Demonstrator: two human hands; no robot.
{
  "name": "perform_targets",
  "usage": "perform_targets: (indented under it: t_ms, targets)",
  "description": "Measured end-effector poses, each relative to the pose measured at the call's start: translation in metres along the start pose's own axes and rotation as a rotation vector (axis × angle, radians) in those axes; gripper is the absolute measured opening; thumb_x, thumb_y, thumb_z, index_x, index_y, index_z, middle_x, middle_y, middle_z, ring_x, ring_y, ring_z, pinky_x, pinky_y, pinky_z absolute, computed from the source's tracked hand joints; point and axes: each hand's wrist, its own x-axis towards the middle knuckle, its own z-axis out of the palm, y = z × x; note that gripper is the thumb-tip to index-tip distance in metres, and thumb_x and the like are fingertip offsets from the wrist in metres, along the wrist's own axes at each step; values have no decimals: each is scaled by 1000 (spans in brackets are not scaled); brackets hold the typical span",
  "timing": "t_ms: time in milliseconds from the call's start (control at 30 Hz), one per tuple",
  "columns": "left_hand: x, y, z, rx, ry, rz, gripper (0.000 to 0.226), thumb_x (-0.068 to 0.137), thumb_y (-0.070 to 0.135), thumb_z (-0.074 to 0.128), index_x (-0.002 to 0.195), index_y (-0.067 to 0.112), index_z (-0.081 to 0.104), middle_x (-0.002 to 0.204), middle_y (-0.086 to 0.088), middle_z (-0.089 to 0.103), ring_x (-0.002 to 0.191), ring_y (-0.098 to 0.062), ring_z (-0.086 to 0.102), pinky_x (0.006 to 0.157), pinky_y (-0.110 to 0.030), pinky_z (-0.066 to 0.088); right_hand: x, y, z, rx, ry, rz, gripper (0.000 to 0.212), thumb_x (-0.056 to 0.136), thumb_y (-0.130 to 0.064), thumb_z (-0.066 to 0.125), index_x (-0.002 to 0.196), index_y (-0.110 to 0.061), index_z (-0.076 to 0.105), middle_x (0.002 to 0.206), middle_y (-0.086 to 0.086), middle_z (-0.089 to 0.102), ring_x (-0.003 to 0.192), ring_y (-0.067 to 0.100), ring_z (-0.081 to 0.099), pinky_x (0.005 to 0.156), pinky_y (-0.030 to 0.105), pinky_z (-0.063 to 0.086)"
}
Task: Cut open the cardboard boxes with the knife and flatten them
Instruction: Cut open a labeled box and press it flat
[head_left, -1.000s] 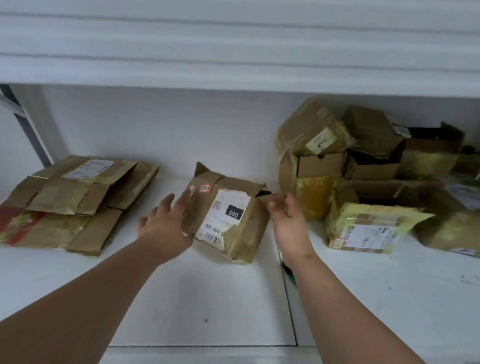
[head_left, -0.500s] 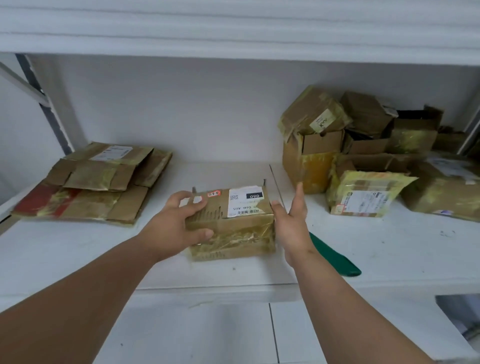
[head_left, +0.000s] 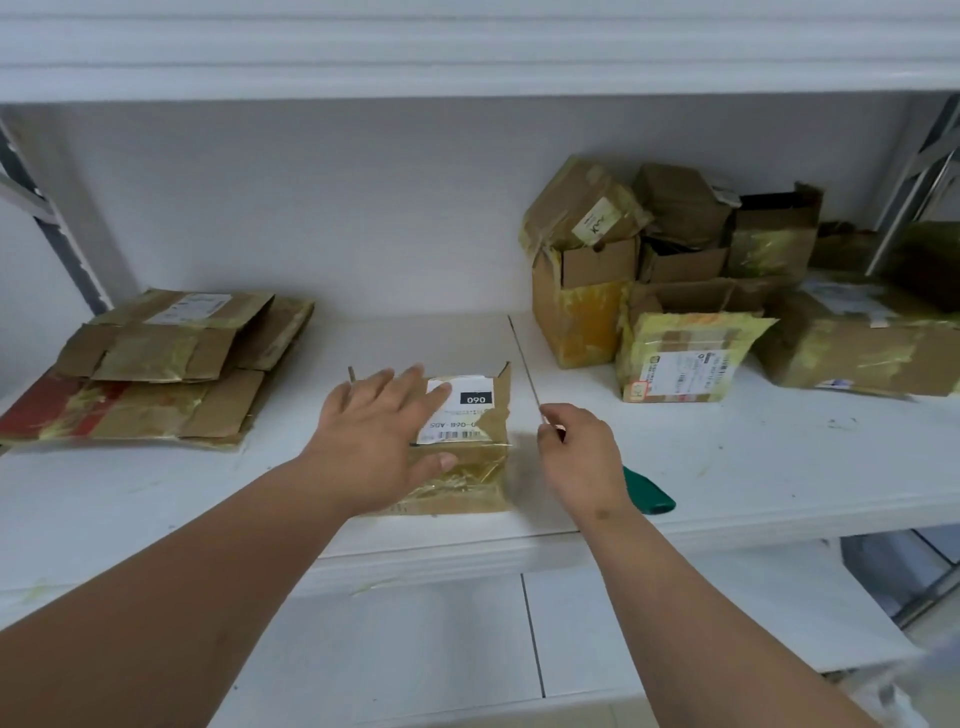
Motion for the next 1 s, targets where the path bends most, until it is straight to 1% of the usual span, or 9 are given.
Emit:
perform_targets:
  t_ms: [67,167,233,367,467,567,700,867,1000]
  targets:
    - [10,12,0,32,-46,15,71,91,73,24,152,47,0,163,12,-7,150,-16,-5,120,-48,1,6,21,-10,-287,8,-46,40,98,-22,49,138,-20,56,140,2,56,130,26,44,105,36,37]
    - [21,27,2,37,-112,12,66,92,71,19,152,48,3,164,12,1,151,-16,0,121,-47,6,10,48,-24,-569,-143,-22,47,95,-27,47,142,-22,45,135,2,54,122,27,48,93,37,40]
    - [24,32,2,44,-118,4,65,92,71,19,152,48,4,163,13,4,151,-14,3,121,-44,8,11,61,-27,-647,-208,-45,42,94,-28,45,136,-20,46,123,2,55,111,26,50,78,34,38]
    - [20,30,4,-14,-124,-40,75,83,82,9,150,51,7,162,17,6,150,-9,3,120,-39,6,17,68,-32,-687,-226,-107,35,95,-19,45,129,-17,49,119,5,52,106,26,50,72,32,33]
    - [21,22,9,-71,-104,-43,92,67,93,-7,148,54,11,162,17,11,150,-8,6,121,-40,9,19,67,-35,-581,-252,-120,39,95,-12,43,133,-17,47,112,7,50,98,29,52,71,33,36]
    - [32,8,13,-143,-20,-56,105,57,97,-13,147,54,21,159,11,27,148,-12,21,119,-45,20,17,64,-40,-281,-242,-93,44,97,-10,38,139,-21,44,107,6,46,84,27,49,71,33,40]
    - [44,2,8,-181,-13,-76,96,66,94,-2,145,51,33,151,14,41,141,-12,36,115,-43,29,13,57,-45,-32,-245,-124,41,100,-13,35,137,-25,48,111,6,54,89,25,55,76,34,46]
    - [53,17,-3,-170,-69,-157,68,85,81,18,144,52,33,150,17,42,137,-16,42,111,-39,34,0,50,-38,52,-309,-217,40,105,-27,34,143,-31,44,115,4,56,98,22,58,89,35,48]
    - [61,16,-5,-190,-44,-147,82,73,85,8,141,51,39,142,6,54,130,-24,50,106,-40,40,1,48,-32,54,-316,-227,39,106,-30,31,143,-29,44,113,3,57,97,20,56,84,33,47]
